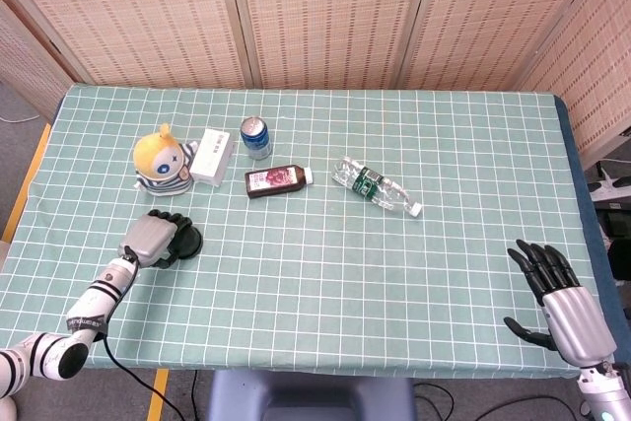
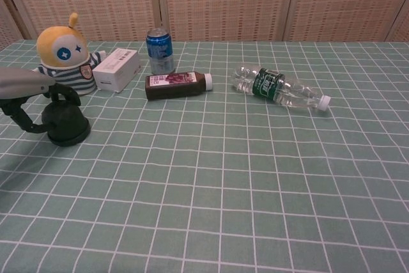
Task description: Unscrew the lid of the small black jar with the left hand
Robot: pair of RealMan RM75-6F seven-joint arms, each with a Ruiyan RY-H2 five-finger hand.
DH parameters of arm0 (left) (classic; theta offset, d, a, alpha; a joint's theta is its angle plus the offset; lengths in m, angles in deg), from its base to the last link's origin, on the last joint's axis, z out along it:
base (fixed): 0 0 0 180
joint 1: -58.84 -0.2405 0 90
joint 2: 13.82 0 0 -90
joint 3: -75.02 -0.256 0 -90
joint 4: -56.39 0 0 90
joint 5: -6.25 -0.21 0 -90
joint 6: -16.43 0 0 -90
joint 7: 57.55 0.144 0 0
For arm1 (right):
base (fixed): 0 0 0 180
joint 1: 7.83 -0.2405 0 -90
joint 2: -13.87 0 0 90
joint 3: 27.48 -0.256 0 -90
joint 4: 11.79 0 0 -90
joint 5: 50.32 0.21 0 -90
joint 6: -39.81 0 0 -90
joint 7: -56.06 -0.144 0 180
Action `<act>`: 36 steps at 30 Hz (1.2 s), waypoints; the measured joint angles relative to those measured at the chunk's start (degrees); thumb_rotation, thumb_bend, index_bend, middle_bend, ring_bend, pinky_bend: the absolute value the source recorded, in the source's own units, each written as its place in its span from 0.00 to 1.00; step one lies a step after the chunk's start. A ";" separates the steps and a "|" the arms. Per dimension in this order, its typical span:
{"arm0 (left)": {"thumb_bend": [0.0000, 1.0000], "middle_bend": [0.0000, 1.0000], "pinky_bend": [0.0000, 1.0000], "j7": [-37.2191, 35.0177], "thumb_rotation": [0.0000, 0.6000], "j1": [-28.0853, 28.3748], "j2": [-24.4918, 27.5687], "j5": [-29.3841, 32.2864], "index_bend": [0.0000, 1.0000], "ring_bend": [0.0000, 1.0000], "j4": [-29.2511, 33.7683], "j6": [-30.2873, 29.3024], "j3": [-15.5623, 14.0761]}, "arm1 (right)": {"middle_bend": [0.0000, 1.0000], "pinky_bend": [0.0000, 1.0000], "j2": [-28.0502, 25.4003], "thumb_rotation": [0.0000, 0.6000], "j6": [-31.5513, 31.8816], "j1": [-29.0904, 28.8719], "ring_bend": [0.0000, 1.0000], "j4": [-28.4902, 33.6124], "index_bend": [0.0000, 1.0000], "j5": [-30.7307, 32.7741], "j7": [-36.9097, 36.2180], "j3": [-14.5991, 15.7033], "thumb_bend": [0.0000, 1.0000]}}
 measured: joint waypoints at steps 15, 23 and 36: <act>0.41 0.57 0.28 -3.99 1.00 -2.93 4.27 -2.35 0.50 0.37 3.44 -5.14 2.09 | 0.00 0.00 0.38 1.00 -0.57 -0.11 0.00 0.02 0.00 0.02 0.69 0.15 0.09; 0.41 0.57 0.28 -3.05 1.00 -3.95 6.97 7.29 0.48 0.37 2.83 -1.32 2.00 | 0.00 0.00 0.35 1.00 -0.55 -0.08 0.00 0.25 0.00 -0.38 0.84 0.39 0.09; 0.42 0.09 0.25 -1.74 1.00 -5.13 5.26 9.33 0.00 0.17 -1.89 2.31 -0.25 | 0.00 0.00 0.47 1.00 -0.91 -0.06 0.00 0.64 0.00 -0.44 1.53 0.61 0.09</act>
